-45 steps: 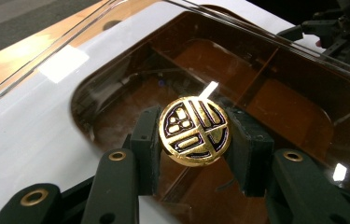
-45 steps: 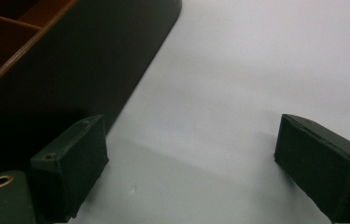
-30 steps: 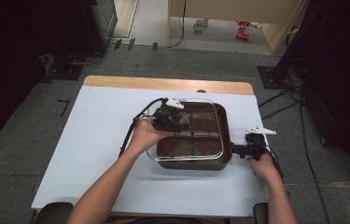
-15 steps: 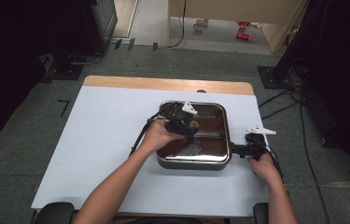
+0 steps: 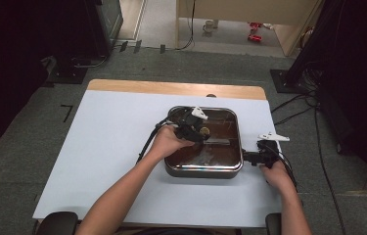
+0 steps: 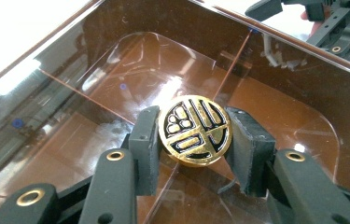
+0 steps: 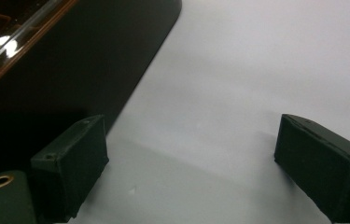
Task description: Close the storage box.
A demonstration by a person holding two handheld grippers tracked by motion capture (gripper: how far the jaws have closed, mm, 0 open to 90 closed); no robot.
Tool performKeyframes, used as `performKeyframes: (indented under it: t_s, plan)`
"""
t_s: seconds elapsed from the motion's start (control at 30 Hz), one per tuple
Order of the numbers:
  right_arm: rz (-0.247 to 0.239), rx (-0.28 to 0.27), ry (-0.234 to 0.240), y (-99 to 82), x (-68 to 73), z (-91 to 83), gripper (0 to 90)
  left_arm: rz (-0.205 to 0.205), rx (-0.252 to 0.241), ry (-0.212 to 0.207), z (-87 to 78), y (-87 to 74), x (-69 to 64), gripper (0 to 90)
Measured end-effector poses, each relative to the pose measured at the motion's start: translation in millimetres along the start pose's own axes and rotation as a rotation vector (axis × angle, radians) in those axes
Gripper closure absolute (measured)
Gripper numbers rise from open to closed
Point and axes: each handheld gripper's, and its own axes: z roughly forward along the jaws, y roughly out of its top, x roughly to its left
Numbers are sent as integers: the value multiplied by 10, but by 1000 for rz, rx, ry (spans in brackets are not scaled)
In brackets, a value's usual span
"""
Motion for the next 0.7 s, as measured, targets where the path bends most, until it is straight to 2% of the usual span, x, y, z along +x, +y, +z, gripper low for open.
performKeyframes:
  t_s: [0.03, 0.07, 0.13, 0.23, 0.33, 0.5, 0.53, 0.57, 0.6, 0.7]
  plan:
    - [0, 0, 0, 0, 0, 0, 89, 0, 0, 0, 0, 0, 0, 539]
    - [1, 0, 0, 0, 1, -1, 89, -25, -1, -36, -5, 1, 24, 510]
    - [1, 0, 0, 0, 1, -1, 90, -34, -19, -52, -27, -1, 33, 489]
    - [1, 0, 0, 0, 1, -1, 90, -35, -27, -40, -68, 7, 44, 445]
    - [3, -1, 1, -1, 0, -2, 90, -23, -35, 6, -173, 12, 43, 411]
    - [6, -2, 2, -1, -2, -2, 90, -16, -57, 4, -298, -5, 55, 353]
    - [4, -2, 1, -1, 0, -2, 90, -31, -77, 16, -359, -20, 69, 348]
    - [4, -2, 1, -1, 0, -2, 90, -31, -77, 16, -359, -20, 69, 341]
    - [6, -2, 2, -1, -1, -2, 90, -54, -106, 5, -441, -36, 81, 333]
    - [7, -3, 3, -1, -2, -3, 90, -58, -127, 7, -515, -71, 79, 269]
